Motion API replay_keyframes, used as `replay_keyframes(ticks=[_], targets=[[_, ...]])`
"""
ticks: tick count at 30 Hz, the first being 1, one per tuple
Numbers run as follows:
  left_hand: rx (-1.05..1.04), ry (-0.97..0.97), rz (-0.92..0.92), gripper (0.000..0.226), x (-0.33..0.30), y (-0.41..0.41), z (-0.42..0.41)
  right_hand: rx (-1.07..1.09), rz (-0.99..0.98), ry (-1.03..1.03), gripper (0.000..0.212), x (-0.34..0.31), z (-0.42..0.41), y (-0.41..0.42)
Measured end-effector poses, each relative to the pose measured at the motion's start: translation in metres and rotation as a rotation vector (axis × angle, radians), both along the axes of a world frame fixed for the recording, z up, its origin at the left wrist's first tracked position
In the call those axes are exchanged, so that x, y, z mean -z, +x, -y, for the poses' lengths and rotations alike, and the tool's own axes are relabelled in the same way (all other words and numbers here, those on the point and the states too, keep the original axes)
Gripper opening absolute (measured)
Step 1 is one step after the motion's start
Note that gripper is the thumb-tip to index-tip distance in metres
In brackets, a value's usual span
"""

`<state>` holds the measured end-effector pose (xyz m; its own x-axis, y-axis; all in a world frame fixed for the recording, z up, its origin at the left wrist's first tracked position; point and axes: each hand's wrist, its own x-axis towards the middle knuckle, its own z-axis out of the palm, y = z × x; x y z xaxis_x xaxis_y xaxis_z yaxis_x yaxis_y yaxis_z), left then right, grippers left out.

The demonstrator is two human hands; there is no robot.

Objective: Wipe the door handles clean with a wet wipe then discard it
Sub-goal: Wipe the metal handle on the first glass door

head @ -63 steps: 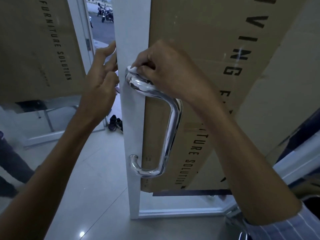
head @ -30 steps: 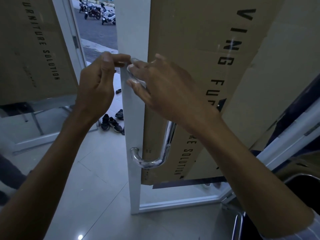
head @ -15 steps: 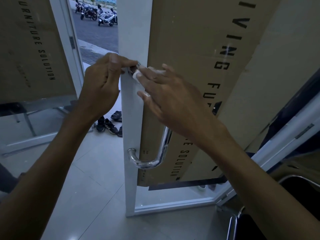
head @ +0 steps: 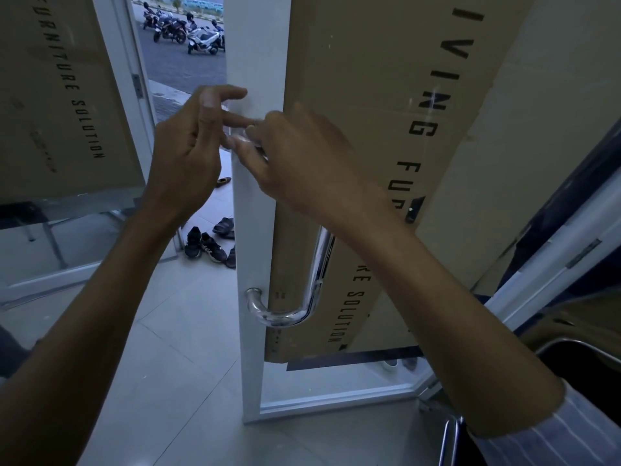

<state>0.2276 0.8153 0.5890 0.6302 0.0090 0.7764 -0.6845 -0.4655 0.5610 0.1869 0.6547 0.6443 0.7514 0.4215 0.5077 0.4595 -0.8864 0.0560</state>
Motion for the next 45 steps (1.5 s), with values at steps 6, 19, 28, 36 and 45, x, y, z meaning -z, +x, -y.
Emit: replay_keyframes(ticks=[6,19,28,36,45], targets=[[0.038,-0.055,0.000,0.049,0.002,0.010,-0.014,0.015,-0.001,-0.054,0.042,-0.005,-0.011,0.001],[0.100,-0.131,-0.006,0.044,0.000,0.009,-0.006,-0.008,0.002,0.030,0.030,-0.004,-0.014,0.009],[0.113,-0.111,-0.026,0.041,0.001,0.004,-0.016,-0.107,-0.004,0.052,0.042,0.007,0.004,0.013],[0.103,-0.086,-0.014,0.037,0.004,0.000,-0.016,-0.149,0.022,0.046,0.035,0.011,0.018,0.007],[0.068,-0.030,-0.036,0.037,0.004,-0.003,-0.017,-0.134,0.035,-0.003,0.034,0.008,0.025,-0.001]])
